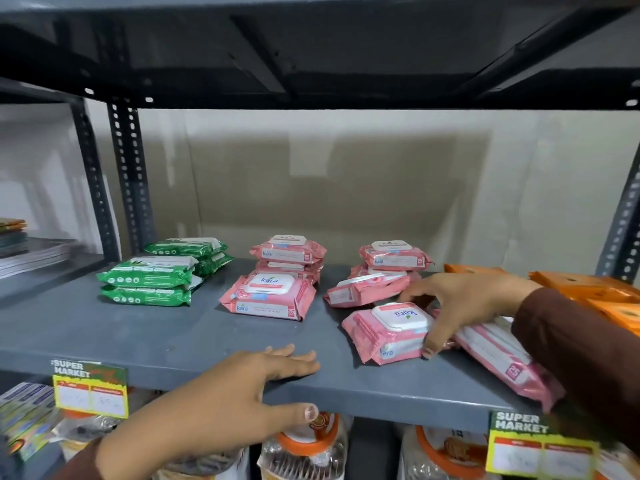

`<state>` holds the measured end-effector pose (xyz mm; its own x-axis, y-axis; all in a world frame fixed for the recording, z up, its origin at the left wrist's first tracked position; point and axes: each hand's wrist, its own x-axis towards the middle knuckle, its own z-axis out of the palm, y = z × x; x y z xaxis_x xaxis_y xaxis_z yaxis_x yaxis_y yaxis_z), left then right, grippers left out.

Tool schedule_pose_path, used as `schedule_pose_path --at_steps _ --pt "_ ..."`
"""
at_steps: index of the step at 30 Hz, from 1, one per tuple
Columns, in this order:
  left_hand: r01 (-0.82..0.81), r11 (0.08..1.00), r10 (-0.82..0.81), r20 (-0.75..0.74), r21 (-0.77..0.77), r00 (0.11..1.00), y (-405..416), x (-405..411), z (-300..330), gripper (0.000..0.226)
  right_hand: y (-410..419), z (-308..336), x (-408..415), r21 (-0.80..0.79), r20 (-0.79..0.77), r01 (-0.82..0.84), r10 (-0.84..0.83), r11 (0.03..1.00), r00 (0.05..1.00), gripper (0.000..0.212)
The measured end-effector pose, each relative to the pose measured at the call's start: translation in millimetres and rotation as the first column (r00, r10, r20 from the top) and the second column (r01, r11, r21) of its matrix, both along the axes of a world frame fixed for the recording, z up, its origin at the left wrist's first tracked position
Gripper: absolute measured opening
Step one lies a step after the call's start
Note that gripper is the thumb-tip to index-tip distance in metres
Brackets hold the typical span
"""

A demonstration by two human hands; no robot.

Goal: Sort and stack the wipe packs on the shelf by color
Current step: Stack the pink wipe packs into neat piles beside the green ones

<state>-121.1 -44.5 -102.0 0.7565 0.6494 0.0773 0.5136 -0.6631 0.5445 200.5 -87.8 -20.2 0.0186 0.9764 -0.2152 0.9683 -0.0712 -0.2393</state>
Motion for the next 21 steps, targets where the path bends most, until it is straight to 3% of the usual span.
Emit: schedule_pose_path --at_steps 4,8,13,18,21 --pt "0.043 0.999 -0.043 -0.003 0.029 0.999 1.7 0.8 -0.2 0.06 5.3 3.9 14.8 0.026 -0.191 -0.07 0.073 0.997 0.979 0.054" --pt "0.066 0.997 -0.065 -0.019 0.039 0.998 4.2 -0.3 1.0 0.06 13.5 8.6 31.3 0.0 -0.485 -0.151 0.132 0.989 0.864 0.056" --pt "0.097 0.994 -0.094 -0.051 0.052 0.994 4.9 -4.9 2.3 0.062 15.0 15.7 52.1 0.011 -0.653 -0.171 0.137 0.985 0.745 0.065" --pt "0.09 0.995 -0.085 -0.101 0.051 0.991 13.4 -22.9 4.3 0.065 13.6 29.8 39.1 0.163 -0.786 -0.125 0.205 0.979 0.583 0.071" --pt "0.076 0.995 -0.069 -0.1 0.068 0.993 17.8 -35.5 3.3 0.067 26.7 37.6 10.9 0.304 -0.682 -0.008 0.223 0.953 0.696 0.071"
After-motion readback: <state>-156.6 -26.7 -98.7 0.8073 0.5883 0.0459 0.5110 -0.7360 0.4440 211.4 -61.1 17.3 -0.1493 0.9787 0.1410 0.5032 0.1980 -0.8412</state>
